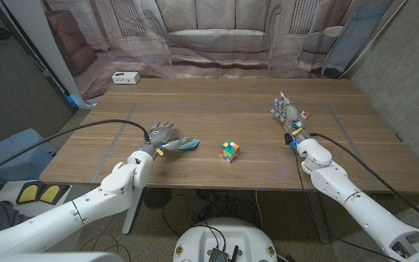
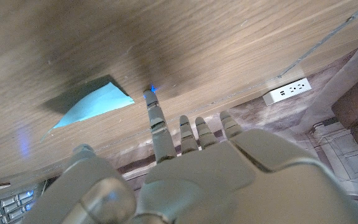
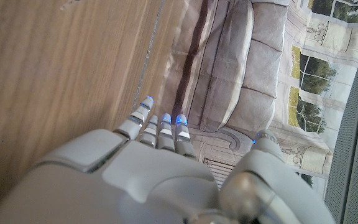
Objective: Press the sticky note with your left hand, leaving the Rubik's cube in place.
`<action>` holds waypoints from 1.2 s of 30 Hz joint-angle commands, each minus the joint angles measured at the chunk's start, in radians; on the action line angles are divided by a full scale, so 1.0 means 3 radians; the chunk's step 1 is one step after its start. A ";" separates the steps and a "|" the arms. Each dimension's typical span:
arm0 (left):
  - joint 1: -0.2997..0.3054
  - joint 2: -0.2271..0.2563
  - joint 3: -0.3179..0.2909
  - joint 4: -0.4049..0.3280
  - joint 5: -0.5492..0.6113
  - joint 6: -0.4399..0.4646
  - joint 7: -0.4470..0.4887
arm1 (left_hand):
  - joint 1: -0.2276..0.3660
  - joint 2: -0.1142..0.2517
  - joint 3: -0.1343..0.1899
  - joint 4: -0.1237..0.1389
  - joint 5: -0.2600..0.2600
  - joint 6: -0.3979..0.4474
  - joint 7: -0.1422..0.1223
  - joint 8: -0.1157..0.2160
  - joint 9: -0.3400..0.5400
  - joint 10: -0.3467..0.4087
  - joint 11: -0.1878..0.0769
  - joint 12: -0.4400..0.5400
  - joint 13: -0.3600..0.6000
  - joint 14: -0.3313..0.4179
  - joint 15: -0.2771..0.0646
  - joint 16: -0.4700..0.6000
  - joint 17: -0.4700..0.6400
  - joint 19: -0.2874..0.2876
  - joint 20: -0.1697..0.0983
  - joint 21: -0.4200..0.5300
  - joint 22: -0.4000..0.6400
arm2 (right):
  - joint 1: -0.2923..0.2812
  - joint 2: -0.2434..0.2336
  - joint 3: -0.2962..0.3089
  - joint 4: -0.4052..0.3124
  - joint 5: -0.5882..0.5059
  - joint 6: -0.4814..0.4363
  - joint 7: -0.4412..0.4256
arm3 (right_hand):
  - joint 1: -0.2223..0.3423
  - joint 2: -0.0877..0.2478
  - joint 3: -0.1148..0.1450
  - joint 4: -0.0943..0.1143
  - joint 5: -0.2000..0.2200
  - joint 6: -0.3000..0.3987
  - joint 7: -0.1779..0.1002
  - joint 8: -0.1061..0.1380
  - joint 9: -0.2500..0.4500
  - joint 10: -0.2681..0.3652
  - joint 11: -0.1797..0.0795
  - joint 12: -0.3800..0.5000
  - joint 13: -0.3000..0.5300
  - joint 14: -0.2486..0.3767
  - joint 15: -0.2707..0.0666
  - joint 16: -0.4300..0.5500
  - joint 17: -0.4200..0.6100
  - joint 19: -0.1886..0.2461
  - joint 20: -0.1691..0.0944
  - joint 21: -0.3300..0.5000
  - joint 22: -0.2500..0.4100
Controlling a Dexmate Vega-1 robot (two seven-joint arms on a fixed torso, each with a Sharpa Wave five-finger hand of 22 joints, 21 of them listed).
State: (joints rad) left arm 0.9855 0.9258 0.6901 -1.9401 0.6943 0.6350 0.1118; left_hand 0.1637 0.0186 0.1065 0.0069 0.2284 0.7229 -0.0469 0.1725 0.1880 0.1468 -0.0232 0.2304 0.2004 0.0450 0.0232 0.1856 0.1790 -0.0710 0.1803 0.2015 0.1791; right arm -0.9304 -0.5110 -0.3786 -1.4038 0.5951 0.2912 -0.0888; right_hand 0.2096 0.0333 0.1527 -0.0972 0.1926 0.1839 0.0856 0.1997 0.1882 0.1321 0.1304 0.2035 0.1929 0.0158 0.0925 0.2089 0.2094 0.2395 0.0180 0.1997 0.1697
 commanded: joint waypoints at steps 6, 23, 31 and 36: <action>0.0017 0.0007 -0.0041 -0.0035 -0.0012 0.0009 0.0074 | 0.0056 0.0029 0.0003 -0.0039 -0.0038 -0.0524 -0.0134 -0.0036 -0.0009 0.0020 -0.0002 -0.0007 0.0008 0.0036 0.0046 0.0023 0.0009 0.0008 0.0011 0.0001 0.0015 | -0.0006 -0.0001 0.0007 0.0015 -0.0005 0.0023 0.0002 | -0.0005 0.0029 0.0010 -0.0026 -0.0004 0.0011 -0.0005 -0.0009 0.0008 0.0023 0.0007 -0.0006 0.0009 0.0026 0.0010 -0.0005 0.0004 0.0017 0.0010 -0.0005 0.0011; 0.0097 0.0009 -0.0136 -0.0075 -0.0085 -0.0059 0.0274 | 0.0082 0.0057 0.0004 -0.0076 -0.0064 -0.1475 -0.0174 -0.0035 -0.0013 -0.0080 -0.0017 -0.0043 0.0016 0.0020 0.0070 0.0015 0.0013 0.0045 0.0021 0.0009 0.0015 | -0.0016 0.0007 0.0018 0.0027 0.0002 0.0047 -0.0003 | -0.0002 0.0031 0.0010 -0.0032 -0.0005 0.0012 -0.0007 -0.0009 0.0008 0.0023 0.0003 -0.0006 0.0009 0.0025 0.0010 -0.0007 0.0003 0.0017 0.0008 -0.0007 0.0011; 0.0149 0.0015 -0.0207 -0.0097 -0.0183 -0.0113 0.0351 | 0.0085 0.0066 -0.0002 -0.0098 -0.0079 -0.2092 -0.0083 -0.0031 -0.0014 -0.0137 0.0005 -0.0053 0.0025 -0.0004 0.0096 0.0009 0.0014 0.0065 0.0031 0.0009 0.0015 | -0.0014 0.0014 0.0026 0.0033 0.0021 0.0045 0.0000 | -0.0001 0.0031 0.0009 -0.0034 -0.0005 0.0015 -0.0014 -0.0008 0.0008 0.0025 0.0001 -0.0006 0.0009 0.0025 0.0009 -0.0007 0.0003 0.0018 0.0007 -0.0008 0.0011; 0.0188 0.0016 -0.0257 -0.0133 -0.0237 -0.0115 0.0404 | 0.0083 0.0067 -0.0004 -0.0100 -0.0082 -0.2174 -0.0078 -0.0025 -0.0014 -0.0182 0.0019 -0.0067 0.0026 -0.0016 0.0109 0.0006 0.0014 0.0075 0.0033 0.0012 0.0015 | -0.0011 0.0013 0.0023 0.0050 0.0010 0.0070 0.0016 | -0.0001 0.0031 0.0008 -0.0035 -0.0005 0.0013 -0.0016 -0.0009 0.0008 0.0024 0.0002 -0.0006 0.0009 0.0023 0.0010 -0.0008 0.0003 0.0018 0.0008 -0.0008 0.0011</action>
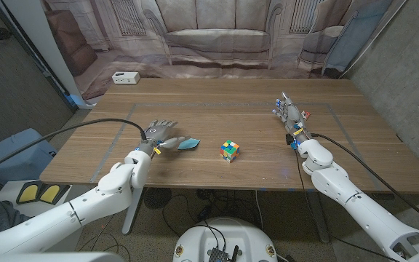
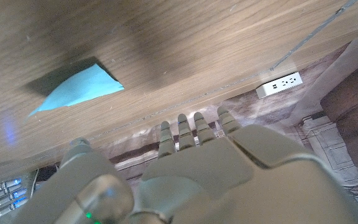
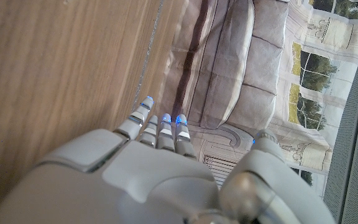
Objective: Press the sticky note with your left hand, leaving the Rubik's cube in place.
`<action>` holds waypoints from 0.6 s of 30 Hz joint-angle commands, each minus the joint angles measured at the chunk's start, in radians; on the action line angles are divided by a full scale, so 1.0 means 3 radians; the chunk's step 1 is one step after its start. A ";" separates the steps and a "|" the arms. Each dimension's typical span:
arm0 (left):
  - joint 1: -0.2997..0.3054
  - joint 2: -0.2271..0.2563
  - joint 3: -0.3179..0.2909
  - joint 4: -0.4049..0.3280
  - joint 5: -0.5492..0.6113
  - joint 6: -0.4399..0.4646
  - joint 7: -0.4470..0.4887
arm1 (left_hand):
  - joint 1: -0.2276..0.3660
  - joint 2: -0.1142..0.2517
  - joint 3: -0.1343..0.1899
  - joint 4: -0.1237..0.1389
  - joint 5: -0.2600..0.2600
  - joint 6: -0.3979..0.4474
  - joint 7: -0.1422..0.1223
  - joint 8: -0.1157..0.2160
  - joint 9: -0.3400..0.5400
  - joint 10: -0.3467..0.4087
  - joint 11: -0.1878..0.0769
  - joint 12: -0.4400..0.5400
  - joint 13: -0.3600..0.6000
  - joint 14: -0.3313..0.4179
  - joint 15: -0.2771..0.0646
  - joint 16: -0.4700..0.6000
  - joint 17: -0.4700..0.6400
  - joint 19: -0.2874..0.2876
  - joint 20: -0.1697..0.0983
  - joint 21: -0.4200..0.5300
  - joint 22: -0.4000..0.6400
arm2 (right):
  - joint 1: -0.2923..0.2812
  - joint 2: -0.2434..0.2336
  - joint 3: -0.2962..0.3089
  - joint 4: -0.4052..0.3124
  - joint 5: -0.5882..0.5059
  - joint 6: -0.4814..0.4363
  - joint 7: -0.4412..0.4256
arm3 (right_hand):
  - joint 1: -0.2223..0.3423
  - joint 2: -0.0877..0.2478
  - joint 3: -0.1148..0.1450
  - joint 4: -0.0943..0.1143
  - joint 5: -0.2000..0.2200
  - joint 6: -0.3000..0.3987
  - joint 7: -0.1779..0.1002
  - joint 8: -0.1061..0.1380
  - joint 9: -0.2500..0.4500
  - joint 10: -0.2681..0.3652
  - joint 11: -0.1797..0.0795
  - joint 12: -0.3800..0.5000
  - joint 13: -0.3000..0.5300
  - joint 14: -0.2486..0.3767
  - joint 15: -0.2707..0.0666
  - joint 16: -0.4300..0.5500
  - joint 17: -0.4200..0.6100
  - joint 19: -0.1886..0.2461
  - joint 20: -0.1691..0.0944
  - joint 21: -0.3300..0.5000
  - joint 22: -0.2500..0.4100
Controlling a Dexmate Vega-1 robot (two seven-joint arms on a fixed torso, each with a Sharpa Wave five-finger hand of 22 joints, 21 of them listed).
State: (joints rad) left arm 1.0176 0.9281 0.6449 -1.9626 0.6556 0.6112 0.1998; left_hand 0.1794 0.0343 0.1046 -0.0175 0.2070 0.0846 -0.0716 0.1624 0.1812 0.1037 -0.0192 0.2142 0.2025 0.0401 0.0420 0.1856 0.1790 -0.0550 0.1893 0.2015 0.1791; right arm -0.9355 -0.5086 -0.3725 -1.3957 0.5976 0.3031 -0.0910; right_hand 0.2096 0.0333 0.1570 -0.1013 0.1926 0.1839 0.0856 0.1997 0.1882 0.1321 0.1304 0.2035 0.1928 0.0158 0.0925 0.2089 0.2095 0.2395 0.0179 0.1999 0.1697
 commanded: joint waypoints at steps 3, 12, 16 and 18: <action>0.0140 -0.0009 -0.0200 -0.0088 -0.0233 -0.0076 0.0195 | 0.0029 0.0015 0.0002 -0.0019 -0.0012 -0.0047 0.0015 0.0021 0.0009 -0.0046 0.0013 -0.0014 0.0020 -0.0014 0.0055 0.0002 0.0015 0.0012 0.0006 0.0007 0.0015 | 0.0004 0.0006 0.0006 0.0020 0.0001 0.0044 0.0025 | -0.0001 0.0032 -0.0006 -0.0022 -0.0005 0.0013 -0.0012 -0.0009 0.0008 0.0023 0.0003 -0.0007 0.0009 0.0026 0.0014 -0.0006 0.0003 0.0018 0.0008 -0.0009 0.0011; 0.0298 -0.0026 -0.0504 -0.0137 -0.0708 -0.0406 0.0435 | 0.0019 0.0017 -0.0003 -0.0018 -0.0015 0.0020 0.0057 0.0069 0.0008 -0.0049 0.0033 -0.0008 0.0021 -0.0021 0.0063 0.0004 0.0016 0.0004 0.0014 0.0003 0.0016 | -0.0009 0.0009 0.0013 0.0007 0.0004 0.0063 0.0023 | -0.0003 0.0033 -0.0007 -0.0023 -0.0006 0.0011 -0.0010 -0.0009 0.0008 0.0025 0.0004 -0.0006 0.0009 0.0027 0.0011 -0.0006 0.0003 0.0018 0.0009 -0.0010 0.0011; 0.0327 -0.0025 -0.0583 -0.0144 -0.0875 -0.0523 0.0455 | 0.0013 0.0018 -0.0005 -0.0016 -0.0016 0.0035 0.0084 0.0078 0.0008 -0.0032 0.0047 0.0001 0.0022 -0.0015 0.0069 0.0008 0.0016 0.0008 0.0021 0.0005 0.0016 | -0.0019 0.0012 0.0017 0.0006 0.0003 0.0084 0.0022 | -0.0004 0.0033 -0.0008 -0.0023 -0.0006 0.0013 -0.0009 -0.0009 0.0008 0.0028 0.0005 -0.0005 0.0009 0.0027 0.0011 -0.0006 0.0003 0.0018 0.0007 -0.0010 0.0011; 0.0341 -0.0030 -0.0619 -0.0141 -0.0954 -0.0590 0.0472 | 0.0010 0.0019 -0.0007 -0.0015 -0.0016 0.0046 0.0090 0.0084 0.0008 -0.0027 0.0058 0.0004 0.0022 -0.0014 0.0070 0.0009 0.0016 0.0010 0.0027 0.0005 0.0016 | -0.0026 0.0012 0.0020 0.0005 0.0002 0.0096 0.0021 | -0.0005 0.0032 -0.0009 -0.0023 -0.0006 0.0013 -0.0011 -0.0009 0.0008 0.0027 0.0005 -0.0006 0.0009 0.0027 0.0010 -0.0006 0.0003 0.0018 0.0007 -0.0010 0.0011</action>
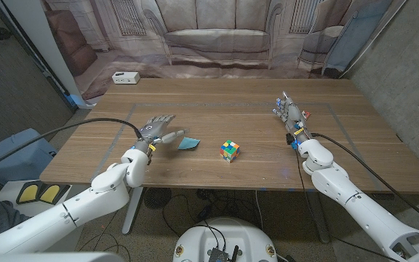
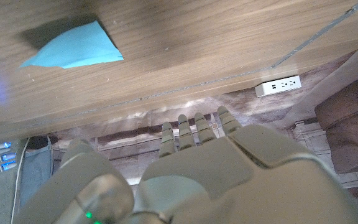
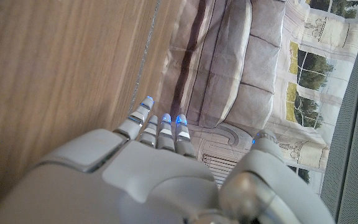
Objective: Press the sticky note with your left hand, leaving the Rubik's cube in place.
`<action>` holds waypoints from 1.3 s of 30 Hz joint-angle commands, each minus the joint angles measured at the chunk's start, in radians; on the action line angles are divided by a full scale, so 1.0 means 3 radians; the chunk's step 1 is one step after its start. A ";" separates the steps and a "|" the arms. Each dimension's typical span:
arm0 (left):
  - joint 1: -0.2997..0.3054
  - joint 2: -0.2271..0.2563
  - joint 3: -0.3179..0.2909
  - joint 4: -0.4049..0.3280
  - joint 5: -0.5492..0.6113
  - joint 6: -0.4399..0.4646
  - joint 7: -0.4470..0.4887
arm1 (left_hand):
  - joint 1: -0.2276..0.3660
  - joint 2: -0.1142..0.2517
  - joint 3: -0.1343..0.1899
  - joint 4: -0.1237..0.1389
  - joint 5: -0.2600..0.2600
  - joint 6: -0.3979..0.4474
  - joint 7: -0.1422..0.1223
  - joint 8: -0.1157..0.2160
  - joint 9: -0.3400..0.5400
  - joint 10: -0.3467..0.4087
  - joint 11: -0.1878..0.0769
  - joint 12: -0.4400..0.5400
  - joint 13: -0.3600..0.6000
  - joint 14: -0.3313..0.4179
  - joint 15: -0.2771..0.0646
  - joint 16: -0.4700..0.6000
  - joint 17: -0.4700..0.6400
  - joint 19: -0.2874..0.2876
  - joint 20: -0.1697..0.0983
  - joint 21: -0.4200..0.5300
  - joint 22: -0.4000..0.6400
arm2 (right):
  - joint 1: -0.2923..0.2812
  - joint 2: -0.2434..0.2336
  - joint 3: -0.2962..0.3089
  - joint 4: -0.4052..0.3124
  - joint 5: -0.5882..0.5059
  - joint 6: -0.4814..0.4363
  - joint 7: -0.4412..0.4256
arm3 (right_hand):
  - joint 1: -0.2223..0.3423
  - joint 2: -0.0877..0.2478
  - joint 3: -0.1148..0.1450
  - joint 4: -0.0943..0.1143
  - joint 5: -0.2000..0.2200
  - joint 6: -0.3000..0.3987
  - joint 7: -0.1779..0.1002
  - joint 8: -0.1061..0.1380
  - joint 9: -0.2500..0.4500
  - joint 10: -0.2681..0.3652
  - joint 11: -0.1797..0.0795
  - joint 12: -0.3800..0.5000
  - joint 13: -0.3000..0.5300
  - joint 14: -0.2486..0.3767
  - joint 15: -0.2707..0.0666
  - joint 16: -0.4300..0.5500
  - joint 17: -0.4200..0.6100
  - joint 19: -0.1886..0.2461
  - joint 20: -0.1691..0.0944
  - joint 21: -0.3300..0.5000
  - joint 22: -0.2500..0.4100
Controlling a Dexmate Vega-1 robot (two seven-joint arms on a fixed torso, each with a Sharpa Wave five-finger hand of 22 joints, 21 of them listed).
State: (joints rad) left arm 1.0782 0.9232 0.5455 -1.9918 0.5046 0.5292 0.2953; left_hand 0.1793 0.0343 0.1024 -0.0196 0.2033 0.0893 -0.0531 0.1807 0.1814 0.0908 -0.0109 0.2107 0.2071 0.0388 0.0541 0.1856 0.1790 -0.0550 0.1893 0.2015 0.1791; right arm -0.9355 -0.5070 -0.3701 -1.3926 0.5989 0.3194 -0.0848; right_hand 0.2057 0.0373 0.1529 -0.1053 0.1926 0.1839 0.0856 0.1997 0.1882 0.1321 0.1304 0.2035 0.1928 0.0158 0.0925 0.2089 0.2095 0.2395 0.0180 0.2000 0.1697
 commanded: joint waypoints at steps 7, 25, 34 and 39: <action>0.0170 -0.0061 -0.0377 -0.0005 -0.0664 -0.0546 0.0251 | -0.0003 0.0022 -0.0004 -0.0005 -0.0005 0.0072 0.0057 0.0040 0.0006 0.0009 0.0053 0.0016 0.0007 -0.0040 0.0036 0.0001 0.0016 0.0008 0.0026 0.0004 0.0016 | -0.0055 -0.0001 0.0030 -0.0043 -0.0003 0.0062 -0.0020 | 0.0005 0.0018 0.0002 -0.0009 -0.0007 0.0012 -0.0007 -0.0009 0.0008 0.0036 0.0002 -0.0002 0.0009 0.0028 0.0007 -0.0005 0.0004 0.0022 0.0005 -0.0010 0.0011; 0.0176 -0.0178 -0.0486 0.0135 -0.0988 -0.1028 0.0383 | -0.0019 0.0035 -0.0010 -0.0002 -0.0005 0.0155 0.0181 0.0062 0.0004 0.0038 0.0098 0.0033 0.0003 -0.0034 0.0013 0.0011 0.0013 0.0016 -0.0064 0.0006 0.0015 | -0.0083 -0.0027 0.0047 -0.0095 -0.0056 0.0164 -0.0005 | 0.0001 0.0019 -0.0002 -0.0012 -0.0007 0.0014 0.0003 -0.0009 0.0008 0.0047 -0.0016 0.0000 0.0008 0.0038 -0.0009 -0.0002 0.0004 0.0038 -0.0017 -0.0006 0.0011; 0.0168 -0.0262 -0.0547 0.0266 -0.1187 -0.1311 0.0405 | -0.0022 0.0038 -0.0011 -0.0005 -0.0005 0.0183 0.0214 0.0066 0.0002 0.0062 0.0116 0.0043 0.0001 -0.0007 0.0017 0.0021 0.0012 0.0033 -0.0100 0.0011 0.0014 | -0.0101 -0.0031 0.0053 -0.0118 -0.0071 0.0185 -0.0015 | -0.0001 0.0018 -0.0004 -0.0013 -0.0007 0.0017 0.0004 -0.0008 0.0008 0.0052 -0.0016 0.0001 0.0008 0.0045 -0.0011 0.0000 0.0004 0.0041 -0.0018 -0.0006 0.0011; 0.0164 -0.0290 -0.0575 0.0322 -0.1275 -0.1436 0.0396 | -0.0021 0.0040 -0.0011 -0.0007 -0.0005 0.0186 0.0232 0.0062 0.0002 0.0090 0.0123 0.0053 0.0000 0.0013 0.0020 0.0027 0.0011 0.0051 -0.0160 0.0016 0.0013 | -0.0106 -0.0032 0.0052 -0.0134 -0.0098 0.0205 -0.0029 | 0.0001 0.0020 -0.0003 -0.0014 -0.0006 0.0016 0.0005 -0.0008 0.0008 0.0056 -0.0017 0.0002 0.0008 0.0046 -0.0015 0.0000 0.0004 0.0041 -0.0017 -0.0007 0.0011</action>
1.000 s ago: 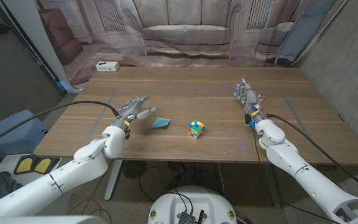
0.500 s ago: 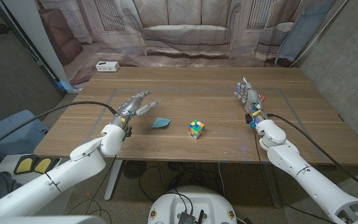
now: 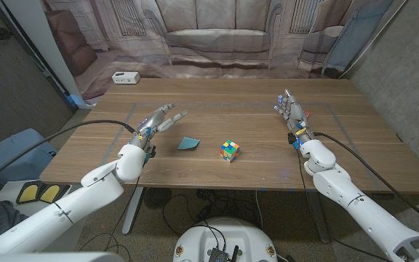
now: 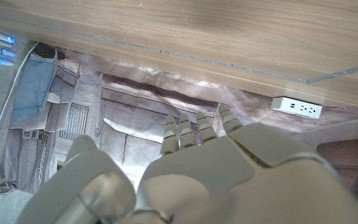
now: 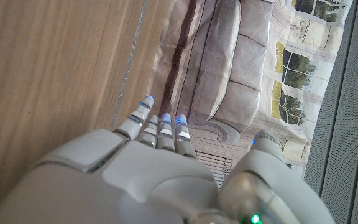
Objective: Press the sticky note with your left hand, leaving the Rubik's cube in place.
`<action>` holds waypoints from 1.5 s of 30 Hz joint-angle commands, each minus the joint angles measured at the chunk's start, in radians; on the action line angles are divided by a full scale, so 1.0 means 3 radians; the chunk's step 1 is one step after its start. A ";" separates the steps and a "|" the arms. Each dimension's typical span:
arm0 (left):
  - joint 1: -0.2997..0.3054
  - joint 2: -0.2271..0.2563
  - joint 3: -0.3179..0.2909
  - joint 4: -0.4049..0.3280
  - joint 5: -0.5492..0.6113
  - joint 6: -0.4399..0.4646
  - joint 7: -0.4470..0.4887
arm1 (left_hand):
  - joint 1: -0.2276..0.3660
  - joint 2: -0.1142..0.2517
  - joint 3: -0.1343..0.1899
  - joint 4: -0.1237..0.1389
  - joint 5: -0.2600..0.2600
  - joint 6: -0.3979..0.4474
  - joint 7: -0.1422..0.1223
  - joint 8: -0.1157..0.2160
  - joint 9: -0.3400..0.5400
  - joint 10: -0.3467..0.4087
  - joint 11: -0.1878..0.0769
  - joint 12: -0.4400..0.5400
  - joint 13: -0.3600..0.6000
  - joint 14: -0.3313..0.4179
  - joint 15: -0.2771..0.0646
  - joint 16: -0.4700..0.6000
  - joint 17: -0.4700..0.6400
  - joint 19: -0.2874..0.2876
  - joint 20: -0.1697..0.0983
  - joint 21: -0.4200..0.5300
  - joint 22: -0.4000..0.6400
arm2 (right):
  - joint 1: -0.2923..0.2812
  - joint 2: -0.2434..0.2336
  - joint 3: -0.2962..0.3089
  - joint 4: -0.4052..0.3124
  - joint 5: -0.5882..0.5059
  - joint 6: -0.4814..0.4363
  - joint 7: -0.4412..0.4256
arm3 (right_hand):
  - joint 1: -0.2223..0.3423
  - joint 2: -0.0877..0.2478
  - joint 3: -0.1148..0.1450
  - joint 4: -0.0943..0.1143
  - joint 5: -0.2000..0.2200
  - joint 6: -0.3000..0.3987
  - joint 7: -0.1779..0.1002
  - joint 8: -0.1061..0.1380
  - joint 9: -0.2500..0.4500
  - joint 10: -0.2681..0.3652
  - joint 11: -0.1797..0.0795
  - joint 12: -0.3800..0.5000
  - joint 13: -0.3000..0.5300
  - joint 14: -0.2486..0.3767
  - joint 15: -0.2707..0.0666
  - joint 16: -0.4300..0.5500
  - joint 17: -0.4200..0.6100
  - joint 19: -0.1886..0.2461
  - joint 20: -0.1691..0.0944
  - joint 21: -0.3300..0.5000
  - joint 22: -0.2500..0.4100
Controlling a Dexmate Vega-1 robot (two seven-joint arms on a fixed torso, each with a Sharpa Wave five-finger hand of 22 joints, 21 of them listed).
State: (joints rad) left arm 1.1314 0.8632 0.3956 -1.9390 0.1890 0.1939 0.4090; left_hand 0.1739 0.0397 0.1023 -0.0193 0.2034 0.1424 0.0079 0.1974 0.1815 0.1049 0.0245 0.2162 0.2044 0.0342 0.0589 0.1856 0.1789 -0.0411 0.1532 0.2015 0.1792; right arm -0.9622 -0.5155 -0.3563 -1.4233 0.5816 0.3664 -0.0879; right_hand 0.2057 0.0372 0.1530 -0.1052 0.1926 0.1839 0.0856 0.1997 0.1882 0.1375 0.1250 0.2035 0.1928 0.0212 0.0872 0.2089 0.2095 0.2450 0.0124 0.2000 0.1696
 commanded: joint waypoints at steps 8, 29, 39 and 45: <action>-0.0043 -0.0132 -0.0125 0.0275 -0.0449 -0.0594 -0.0089 | -0.0001 0.0025 -0.0010 -0.0012 -0.0005 0.0010 0.0045 0.0002 0.0000 0.0072 0.0014 0.0044 0.0008 0.0047 0.0010 0.0030 0.0010 0.0028 -0.0085 0.0022 0.0011 | -0.0007 0.0015 -0.0008 -0.0019 -0.0077 0.0104 -0.0011 | -0.0004 0.0018 -0.0007 -0.0015 -0.0007 0.0018 0.0006 -0.0007 0.0008 0.0039 0.0001 0.0001 0.0008 0.0029 0.0002 0.0000 0.0004 0.0024 0.0002 -0.0008 0.0011; -0.0187 -0.0307 -0.0168 0.0591 -0.0943 -0.1091 -0.0369 | 0.0006 0.0036 -0.0008 -0.0024 -0.0004 -0.0019 0.0107 -0.0017 -0.0002 0.0141 0.0007 0.0060 0.0000 0.0118 -0.0002 0.0042 0.0006 0.0090 -0.0176 0.0032 0.0008 | -0.0003 0.0025 -0.0022 -0.0007 -0.0141 0.0206 0.0011 | -0.0014 0.0013 -0.0014 -0.0015 -0.0007 0.0017 0.0006 -0.0008 0.0007 0.0038 -0.0006 -0.0001 0.0008 0.0027 -0.0004 -0.0002 0.0005 0.0026 -0.0007 -0.0009 0.0011; -0.0294 -0.0427 -0.0158 0.0816 -0.1285 -0.1350 -0.0606 | 0.0007 0.0038 -0.0008 -0.0028 -0.0004 -0.0010 0.0129 -0.0014 -0.0003 0.0148 0.0023 0.0058 -0.0003 0.0127 0.0003 0.0039 0.0006 0.0099 -0.0207 0.0030 0.0007 | 0.0016 0.0020 -0.0037 -0.0015 -0.0153 0.0218 0.0049 | -0.0021 0.0013 -0.0017 -0.0013 -0.0007 0.0013 0.0010 -0.0010 0.0007 0.0041 -0.0002 -0.0001 0.0008 0.0025 -0.0005 -0.0003 0.0006 0.0026 -0.0017 -0.0011 0.0010; -0.0311 -0.0465 -0.0171 0.0869 -0.1457 -0.1461 -0.0714 | 0.0008 0.0040 -0.0008 -0.0031 -0.0004 -0.0007 0.0151 -0.0014 -0.0003 0.0150 0.0050 0.0055 -0.0004 0.0129 0.0007 0.0035 0.0005 0.0104 -0.0215 0.0028 0.0006 | 0.0015 -0.0015 -0.0040 -0.0083 -0.0151 0.0166 0.0062 | -0.0022 0.0011 -0.0019 -0.0014 -0.0007 0.0009 0.0018 -0.0012 0.0007 0.0043 -0.0004 -0.0001 0.0008 0.0028 -0.0008 -0.0003 0.0005 0.0027 -0.0020 -0.0011 0.0010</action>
State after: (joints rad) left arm 1.0583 0.7504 0.3479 -1.7247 -0.1548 -0.1765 0.2557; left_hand 0.1739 0.0397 0.0981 -0.0234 0.2035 0.1395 0.0434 0.1923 0.1816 0.1449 0.0356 0.2304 0.1997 0.0663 0.0589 0.1924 0.1789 -0.0125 0.0929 0.2083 0.1791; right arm -0.9593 -0.5089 -0.3657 -1.4246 0.5368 0.4299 -0.0774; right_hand 0.2016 0.0413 0.1507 -0.1074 0.1926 0.1839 0.0856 0.1997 0.1882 0.1411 0.1214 0.2035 0.1928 0.0219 0.0865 0.2089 0.2095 0.2485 0.0089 0.2001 0.1697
